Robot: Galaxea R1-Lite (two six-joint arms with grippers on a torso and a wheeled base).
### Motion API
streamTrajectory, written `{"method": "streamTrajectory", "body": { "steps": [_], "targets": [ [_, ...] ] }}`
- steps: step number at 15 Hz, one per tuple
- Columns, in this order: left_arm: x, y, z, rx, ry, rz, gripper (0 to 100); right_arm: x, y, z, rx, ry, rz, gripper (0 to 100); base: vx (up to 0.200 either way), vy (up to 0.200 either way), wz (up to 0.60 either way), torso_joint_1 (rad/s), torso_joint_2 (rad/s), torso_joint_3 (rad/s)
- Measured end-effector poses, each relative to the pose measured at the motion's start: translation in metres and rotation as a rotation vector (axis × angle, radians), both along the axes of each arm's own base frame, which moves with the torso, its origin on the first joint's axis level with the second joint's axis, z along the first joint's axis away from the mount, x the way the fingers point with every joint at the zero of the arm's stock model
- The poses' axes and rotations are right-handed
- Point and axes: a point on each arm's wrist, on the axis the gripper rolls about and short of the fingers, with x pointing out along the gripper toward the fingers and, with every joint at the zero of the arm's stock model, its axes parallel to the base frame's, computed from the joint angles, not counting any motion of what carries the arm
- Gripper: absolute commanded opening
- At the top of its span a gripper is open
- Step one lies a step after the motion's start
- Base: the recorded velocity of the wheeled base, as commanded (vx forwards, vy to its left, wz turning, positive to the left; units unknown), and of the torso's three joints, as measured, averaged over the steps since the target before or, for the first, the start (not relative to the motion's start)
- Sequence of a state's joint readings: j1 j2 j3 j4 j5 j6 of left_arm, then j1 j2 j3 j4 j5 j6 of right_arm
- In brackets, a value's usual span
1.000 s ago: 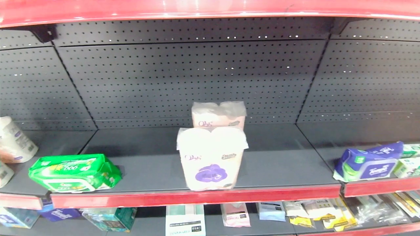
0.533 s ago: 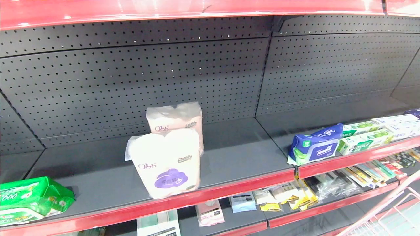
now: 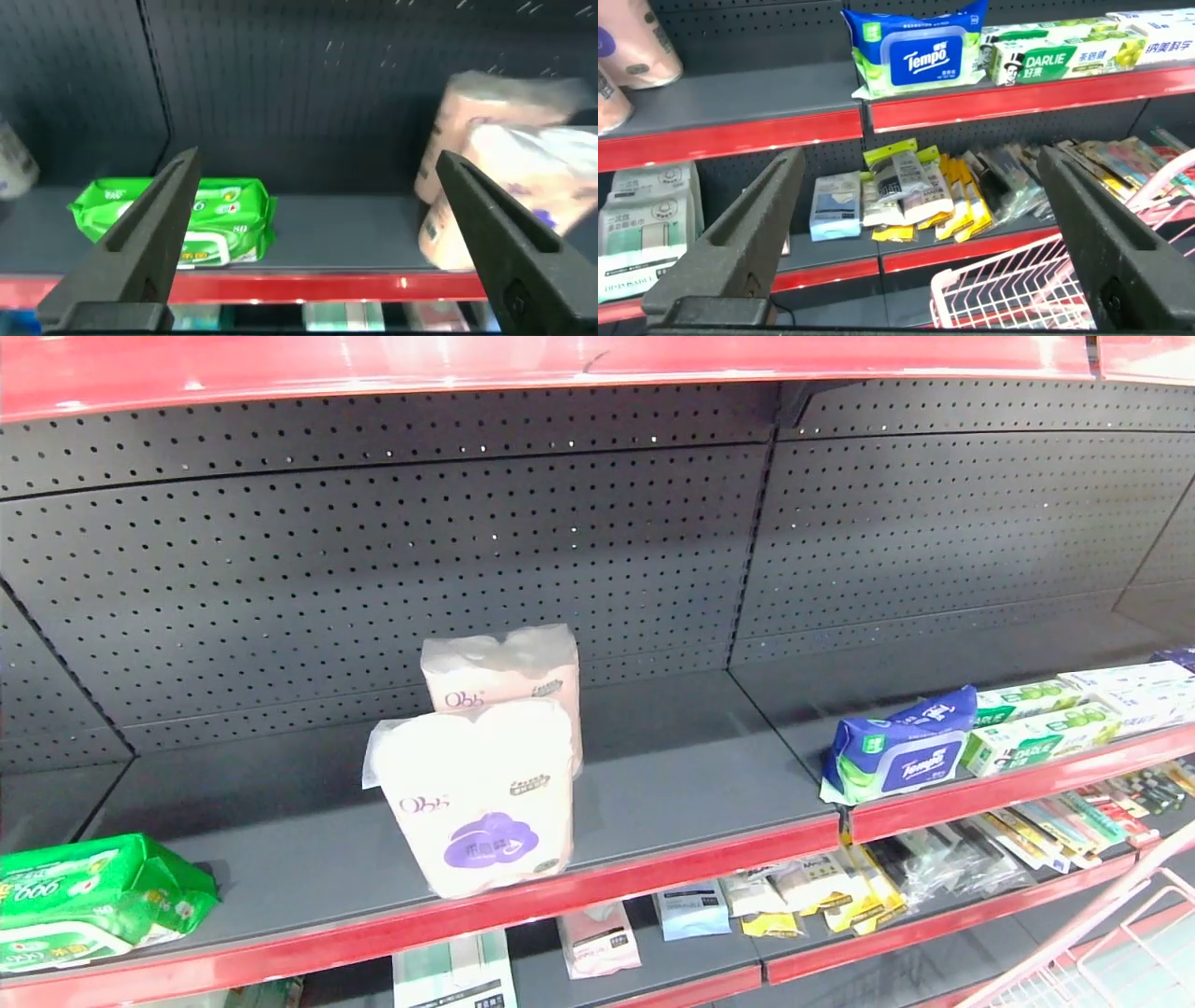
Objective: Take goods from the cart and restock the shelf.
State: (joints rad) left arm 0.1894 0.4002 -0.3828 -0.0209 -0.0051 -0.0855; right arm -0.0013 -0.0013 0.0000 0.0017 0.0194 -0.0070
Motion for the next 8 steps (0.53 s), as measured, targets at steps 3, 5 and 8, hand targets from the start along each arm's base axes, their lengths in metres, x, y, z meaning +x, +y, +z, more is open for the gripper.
{"method": "streamTrajectory", "body": {
  "steps": [3, 5, 8],
  "targets": [
    [0.067, 0.013, 0.013, -0.067, 0.23, 0.024, 100, 0.0, 0.0, 0.0, 0.0, 0.0, 0.0, 100, 0.0, 0.0, 0.0, 0.0, 0.0, 0.0],
    [0.108, 0.019, 0.007, -0.092, 0.348, 0.016, 100, 0.0, 0.0, 0.0, 0.0, 0.0, 0.0, 100, 0.0, 0.0, 0.0, 0.0, 0.0, 0.0],
    [0.148, 0.017, -0.012, -0.106, 0.503, -0.033, 100, 0.0, 0.0, 0.0, 0.0, 0.0, 0.0, 100, 0.0, 0.0, 0.0, 0.0, 0.0, 0.0]
  ]
}}
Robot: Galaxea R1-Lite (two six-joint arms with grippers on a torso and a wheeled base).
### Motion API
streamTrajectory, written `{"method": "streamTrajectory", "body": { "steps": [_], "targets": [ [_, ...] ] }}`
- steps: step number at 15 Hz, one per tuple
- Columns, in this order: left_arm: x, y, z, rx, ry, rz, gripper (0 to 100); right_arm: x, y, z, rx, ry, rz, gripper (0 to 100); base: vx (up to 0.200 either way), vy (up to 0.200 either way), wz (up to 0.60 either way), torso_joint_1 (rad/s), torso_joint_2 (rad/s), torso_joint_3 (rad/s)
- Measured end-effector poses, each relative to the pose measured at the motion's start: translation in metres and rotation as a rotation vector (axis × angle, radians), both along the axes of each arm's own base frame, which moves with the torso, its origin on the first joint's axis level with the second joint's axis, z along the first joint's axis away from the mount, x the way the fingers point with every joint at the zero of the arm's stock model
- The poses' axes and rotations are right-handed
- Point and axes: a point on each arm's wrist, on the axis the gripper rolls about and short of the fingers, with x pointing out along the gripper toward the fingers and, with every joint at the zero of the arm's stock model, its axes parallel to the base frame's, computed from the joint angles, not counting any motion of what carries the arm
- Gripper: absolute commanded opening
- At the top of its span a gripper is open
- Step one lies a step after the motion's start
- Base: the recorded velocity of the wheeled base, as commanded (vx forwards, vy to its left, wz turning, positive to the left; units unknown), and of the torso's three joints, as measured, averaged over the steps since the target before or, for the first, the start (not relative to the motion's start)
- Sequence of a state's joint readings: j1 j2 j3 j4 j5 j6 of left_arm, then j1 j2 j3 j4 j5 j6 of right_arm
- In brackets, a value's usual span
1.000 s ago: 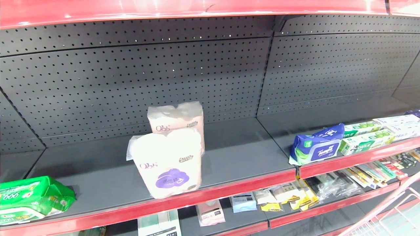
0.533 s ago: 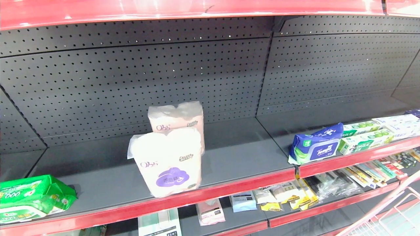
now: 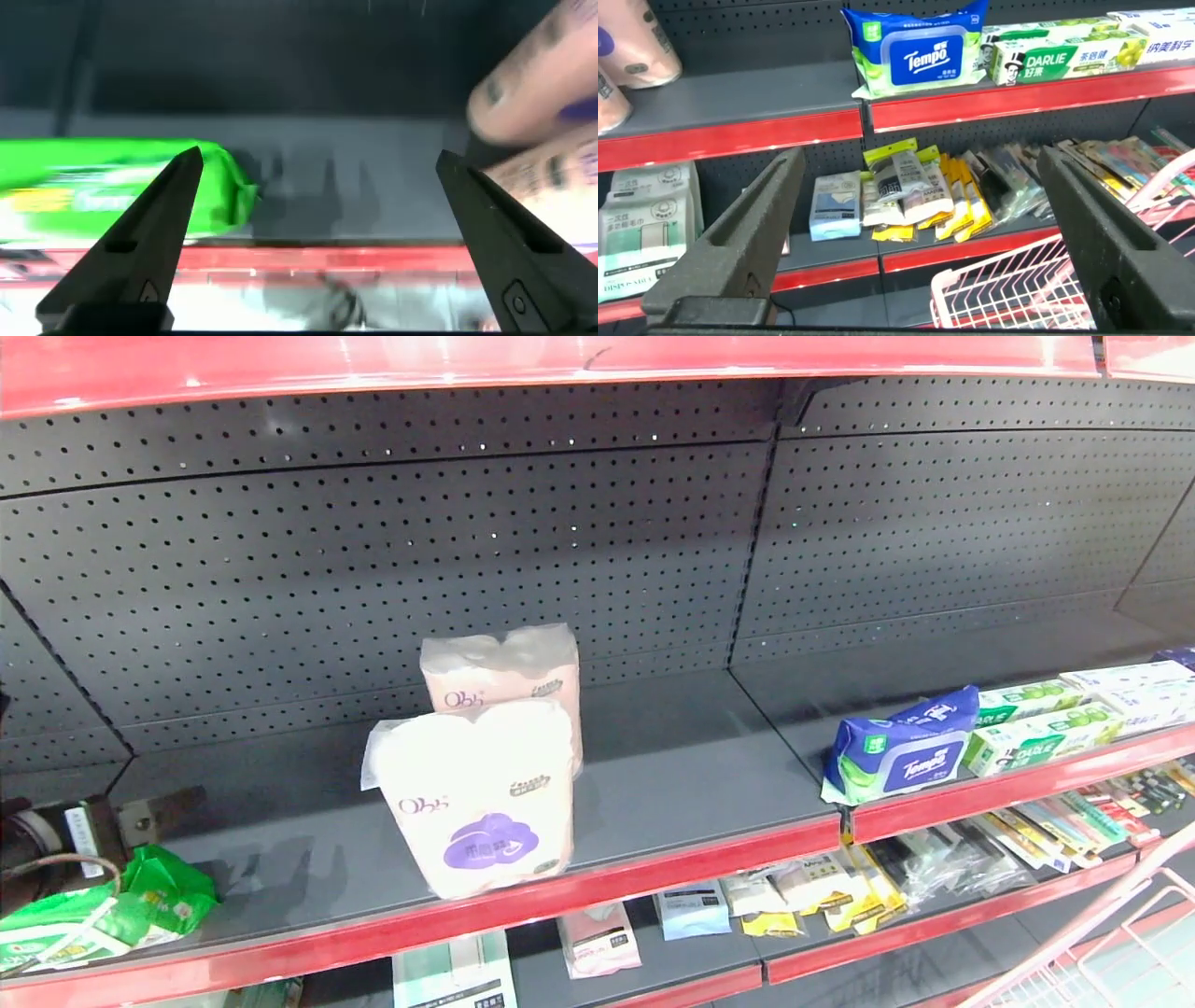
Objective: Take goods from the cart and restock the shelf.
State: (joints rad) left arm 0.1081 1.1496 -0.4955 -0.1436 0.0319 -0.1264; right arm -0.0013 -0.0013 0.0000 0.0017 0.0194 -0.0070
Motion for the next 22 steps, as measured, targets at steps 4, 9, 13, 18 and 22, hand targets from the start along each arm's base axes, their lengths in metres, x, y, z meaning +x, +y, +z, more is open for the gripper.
{"method": "streamTrajectory", "body": {
  "steps": [4, 9, 13, 18, 22],
  "targets": [
    [0.026, -0.012, -0.021, -0.009, 0.132, -0.085, 100, 0.0, 0.0, 0.0, 0.0, 0.0, 0.0, 100, 0.0, 0.0, 0.0, 0.0, 0.0, 0.0],
    [0.058, -0.023, -0.038, -0.008, 0.184, -0.139, 100, 0.0, 0.0, 0.0, 0.0, 0.0, 0.0, 100, 0.0, 0.0, 0.0, 0.0, 0.0, 0.0],
    [0.08, -0.031, -0.055, -0.006, 0.241, -0.172, 100, 0.0, 0.0, 0.0, 0.0, 0.0, 0.0, 100, 0.0, 0.0, 0.0, 0.0, 0.0, 0.0],
    [0.096, -0.049, -0.074, 0.001, 0.307, -0.236, 100, 0.0, 0.0, 0.0, 0.0, 0.0, 0.001, 100, 0.0, 0.0, 0.0, 0.0, 0.0, 0.0],
    [0.101, -0.058, -0.086, 0.007, 0.351, -0.268, 100, 0.0, 0.0, 0.0, 0.0, 0.0, 0.0, 100, 0.0, 0.0, 0.0, 0.0, 0.0, 0.0]
  ]
}}
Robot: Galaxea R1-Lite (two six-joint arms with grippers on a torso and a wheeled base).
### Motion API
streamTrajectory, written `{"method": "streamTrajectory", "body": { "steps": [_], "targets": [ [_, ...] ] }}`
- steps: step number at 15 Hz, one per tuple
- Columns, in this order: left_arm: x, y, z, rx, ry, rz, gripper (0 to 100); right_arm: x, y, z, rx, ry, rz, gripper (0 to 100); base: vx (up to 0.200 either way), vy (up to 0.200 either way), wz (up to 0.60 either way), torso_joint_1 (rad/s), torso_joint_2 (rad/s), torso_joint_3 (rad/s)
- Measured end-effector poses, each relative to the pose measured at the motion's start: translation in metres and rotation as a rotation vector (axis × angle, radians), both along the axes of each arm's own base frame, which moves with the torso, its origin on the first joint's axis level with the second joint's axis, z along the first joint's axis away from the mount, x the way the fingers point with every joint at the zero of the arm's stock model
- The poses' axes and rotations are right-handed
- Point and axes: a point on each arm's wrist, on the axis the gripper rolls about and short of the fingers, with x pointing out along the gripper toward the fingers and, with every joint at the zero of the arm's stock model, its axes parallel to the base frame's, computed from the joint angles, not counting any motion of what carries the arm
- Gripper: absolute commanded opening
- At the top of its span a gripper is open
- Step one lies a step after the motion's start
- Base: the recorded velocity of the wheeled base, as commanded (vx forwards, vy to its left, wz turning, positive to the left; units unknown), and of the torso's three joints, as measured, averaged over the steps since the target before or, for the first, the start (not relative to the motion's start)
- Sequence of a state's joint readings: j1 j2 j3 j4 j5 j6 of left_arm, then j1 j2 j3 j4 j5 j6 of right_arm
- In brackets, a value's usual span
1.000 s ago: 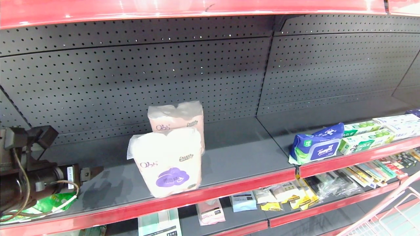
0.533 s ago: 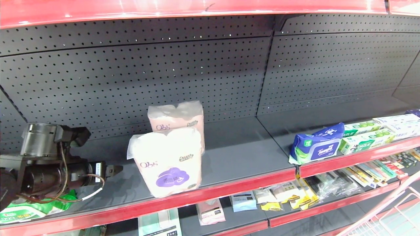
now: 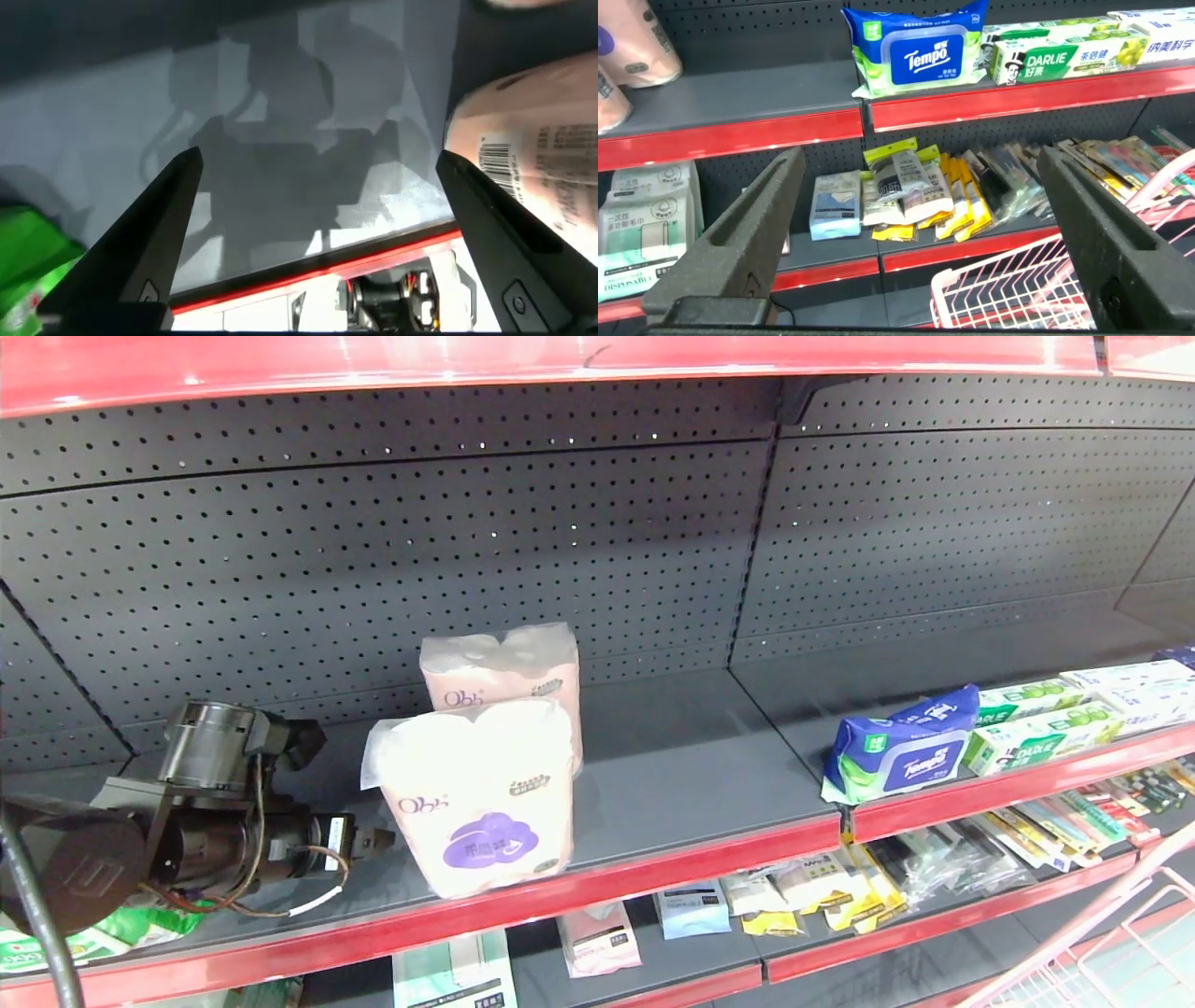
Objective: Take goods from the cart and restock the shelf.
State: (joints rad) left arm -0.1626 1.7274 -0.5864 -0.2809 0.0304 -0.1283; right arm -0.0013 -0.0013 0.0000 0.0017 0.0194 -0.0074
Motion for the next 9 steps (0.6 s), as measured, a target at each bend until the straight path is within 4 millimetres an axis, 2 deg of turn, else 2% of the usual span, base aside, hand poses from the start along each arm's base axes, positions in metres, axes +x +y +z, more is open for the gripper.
{"method": "streamTrajectory", "body": {
  "steps": [9],
  "targets": [
    [0.012, -0.013, -0.007, 0.001, 0.018, -0.043, 100, 0.0, 0.0, 0.0, 0.0, 0.0, 0.001, 100, 0.0, 0.0, 0.0, 0.0, 0.0, 0.0]
  ]
}}
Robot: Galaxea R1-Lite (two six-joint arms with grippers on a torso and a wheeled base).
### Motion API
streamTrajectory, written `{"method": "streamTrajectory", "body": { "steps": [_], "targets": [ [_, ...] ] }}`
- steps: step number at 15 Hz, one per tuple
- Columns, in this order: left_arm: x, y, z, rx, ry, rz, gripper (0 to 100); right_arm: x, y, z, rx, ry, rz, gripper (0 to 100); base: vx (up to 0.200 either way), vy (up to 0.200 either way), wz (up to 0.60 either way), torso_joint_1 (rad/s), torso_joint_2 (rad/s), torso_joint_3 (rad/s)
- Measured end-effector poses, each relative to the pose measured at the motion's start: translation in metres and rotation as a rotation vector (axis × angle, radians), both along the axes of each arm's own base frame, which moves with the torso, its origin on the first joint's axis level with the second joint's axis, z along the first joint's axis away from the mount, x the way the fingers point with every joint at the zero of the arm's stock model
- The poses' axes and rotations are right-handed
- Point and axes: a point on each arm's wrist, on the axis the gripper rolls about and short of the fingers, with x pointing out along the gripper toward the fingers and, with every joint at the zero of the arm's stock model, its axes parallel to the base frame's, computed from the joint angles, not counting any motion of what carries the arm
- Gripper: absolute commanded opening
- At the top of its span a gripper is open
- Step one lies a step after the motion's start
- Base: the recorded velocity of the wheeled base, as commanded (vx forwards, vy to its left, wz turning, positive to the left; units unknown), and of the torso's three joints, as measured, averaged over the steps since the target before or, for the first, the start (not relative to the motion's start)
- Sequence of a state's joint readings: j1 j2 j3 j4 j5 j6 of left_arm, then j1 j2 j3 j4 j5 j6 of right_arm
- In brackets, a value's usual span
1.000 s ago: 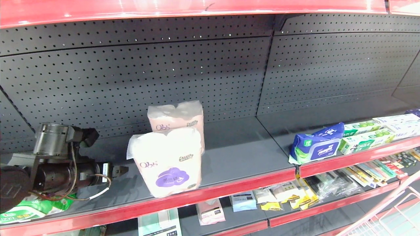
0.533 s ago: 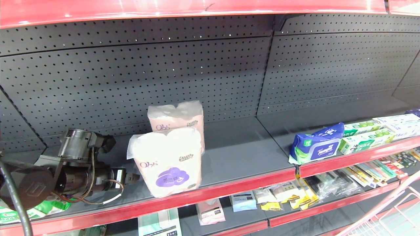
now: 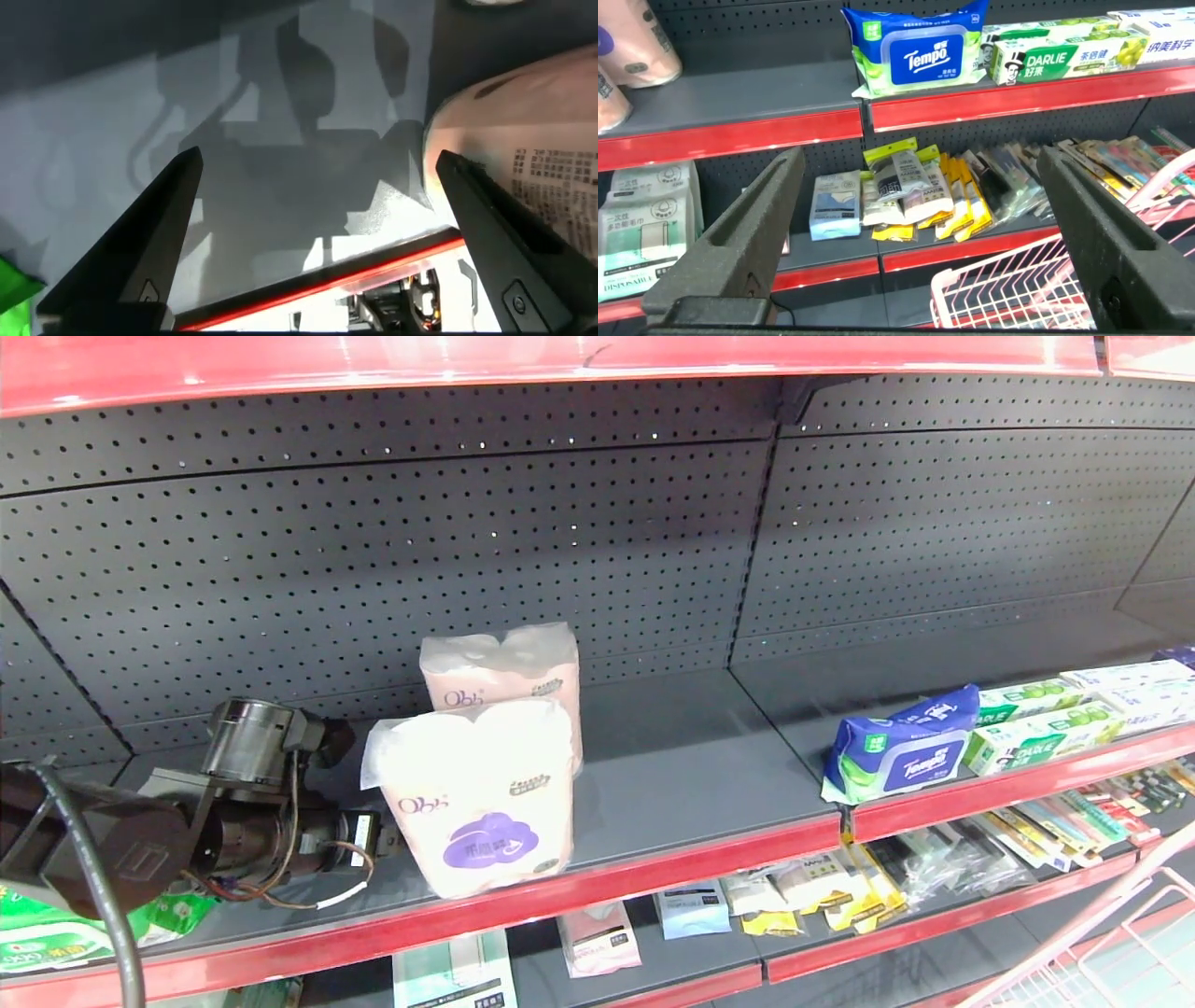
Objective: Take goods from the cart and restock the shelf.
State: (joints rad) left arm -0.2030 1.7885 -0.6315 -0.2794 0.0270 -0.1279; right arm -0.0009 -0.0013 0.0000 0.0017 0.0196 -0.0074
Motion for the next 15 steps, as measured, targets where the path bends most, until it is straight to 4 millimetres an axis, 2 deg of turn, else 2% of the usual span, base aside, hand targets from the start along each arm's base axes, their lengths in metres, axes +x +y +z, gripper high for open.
{"method": "streamTrajectory", "body": {
  "steps": [7, 15],
  "targets": [
    [0.008, -0.006, -0.002, -0.001, 0.0, -0.017, 100, 0.0, 0.0, 0.0, 0.0, 0.0, 0.0, 100, 0.0, 0.0, 0.0, 0.0, 0.0, 0.0],
    [0.008, -0.012, -0.004, 0.001, 0.009, -0.039, 100, 0.0, 0.0, 0.0, 0.0, 0.0, 0.0, 100, 0.0, 0.0, 0.0, 0.0, 0.0, 0.0]
  ]
}}
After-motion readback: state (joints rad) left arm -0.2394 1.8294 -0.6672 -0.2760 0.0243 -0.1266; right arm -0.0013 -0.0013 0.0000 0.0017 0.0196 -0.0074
